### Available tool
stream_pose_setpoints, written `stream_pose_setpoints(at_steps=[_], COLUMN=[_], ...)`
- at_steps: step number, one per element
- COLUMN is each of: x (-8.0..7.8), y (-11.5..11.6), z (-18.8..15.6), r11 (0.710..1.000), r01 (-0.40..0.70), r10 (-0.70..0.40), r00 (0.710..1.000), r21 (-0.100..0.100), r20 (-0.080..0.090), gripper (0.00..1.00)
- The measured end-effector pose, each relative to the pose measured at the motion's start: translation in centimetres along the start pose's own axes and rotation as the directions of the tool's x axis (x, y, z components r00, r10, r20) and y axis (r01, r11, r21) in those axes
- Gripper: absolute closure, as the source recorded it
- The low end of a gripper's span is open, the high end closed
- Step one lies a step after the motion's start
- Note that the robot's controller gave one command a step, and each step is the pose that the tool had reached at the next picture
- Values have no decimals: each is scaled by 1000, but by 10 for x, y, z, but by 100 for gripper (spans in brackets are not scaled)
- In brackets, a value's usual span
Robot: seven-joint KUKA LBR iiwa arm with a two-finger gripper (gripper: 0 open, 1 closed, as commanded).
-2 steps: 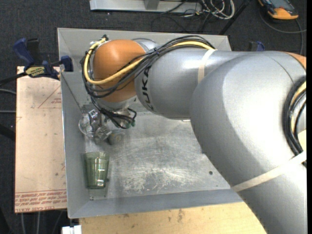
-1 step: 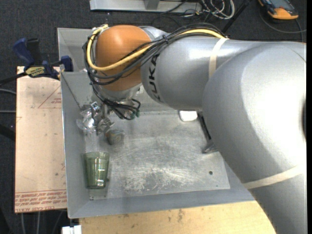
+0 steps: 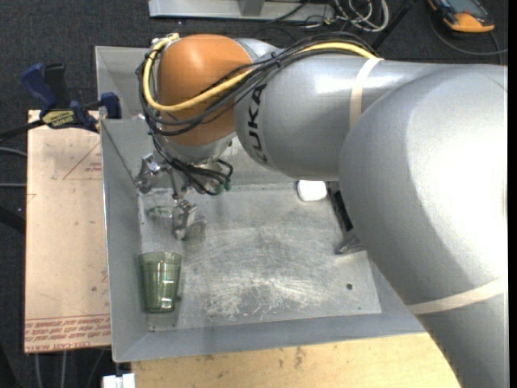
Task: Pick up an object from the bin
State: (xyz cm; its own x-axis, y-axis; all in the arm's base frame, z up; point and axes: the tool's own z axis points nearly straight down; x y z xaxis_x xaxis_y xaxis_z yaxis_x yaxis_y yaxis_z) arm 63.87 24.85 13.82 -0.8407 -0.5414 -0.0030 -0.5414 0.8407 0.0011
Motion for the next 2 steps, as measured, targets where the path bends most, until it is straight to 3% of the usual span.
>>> stream_pose_setpoints(at_steps=[1,2], x=[0,27], y=[1,-27], z=[15,53], r11=[1000,999], r01=[-13,-49], r10=[13,49], r00=[1000,999], r21=[0,0], r20=[0,3], gripper=[0,0])
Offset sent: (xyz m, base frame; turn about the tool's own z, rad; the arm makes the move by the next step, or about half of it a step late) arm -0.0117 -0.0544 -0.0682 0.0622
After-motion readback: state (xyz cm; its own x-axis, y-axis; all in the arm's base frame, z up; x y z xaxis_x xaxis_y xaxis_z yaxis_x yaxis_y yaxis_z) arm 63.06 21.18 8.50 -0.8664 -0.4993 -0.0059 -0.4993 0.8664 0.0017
